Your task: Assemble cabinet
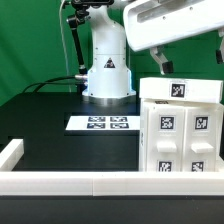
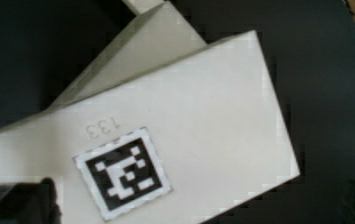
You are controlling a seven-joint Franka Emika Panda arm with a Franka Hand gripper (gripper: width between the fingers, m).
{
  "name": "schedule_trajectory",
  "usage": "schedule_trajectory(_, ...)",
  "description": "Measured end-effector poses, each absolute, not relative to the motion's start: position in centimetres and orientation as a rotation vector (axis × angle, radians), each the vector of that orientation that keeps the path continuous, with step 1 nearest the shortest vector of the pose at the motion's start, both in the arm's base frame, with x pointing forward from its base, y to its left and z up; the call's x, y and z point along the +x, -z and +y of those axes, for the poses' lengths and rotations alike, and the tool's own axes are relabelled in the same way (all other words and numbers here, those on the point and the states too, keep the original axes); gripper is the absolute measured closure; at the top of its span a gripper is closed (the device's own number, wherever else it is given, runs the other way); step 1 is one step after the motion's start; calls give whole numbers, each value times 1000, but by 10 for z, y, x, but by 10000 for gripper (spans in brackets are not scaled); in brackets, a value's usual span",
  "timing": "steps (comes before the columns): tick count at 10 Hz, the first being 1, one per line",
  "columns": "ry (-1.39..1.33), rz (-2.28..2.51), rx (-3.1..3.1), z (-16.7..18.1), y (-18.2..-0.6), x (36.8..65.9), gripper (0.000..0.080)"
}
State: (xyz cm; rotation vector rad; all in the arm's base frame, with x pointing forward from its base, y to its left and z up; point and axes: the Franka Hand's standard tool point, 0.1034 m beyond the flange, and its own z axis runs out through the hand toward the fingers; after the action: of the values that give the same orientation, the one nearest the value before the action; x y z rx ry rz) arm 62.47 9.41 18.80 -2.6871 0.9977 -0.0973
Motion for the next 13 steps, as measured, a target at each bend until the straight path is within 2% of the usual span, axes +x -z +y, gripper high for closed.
schedule_trajectory(2,125,809,-2756,94,-188,625,2)
schedule_trajectory(5,233,263,-2905,90,-184,625,2)
schedule_trajectory(13,244,-745,-2890,94,-175,613,2)
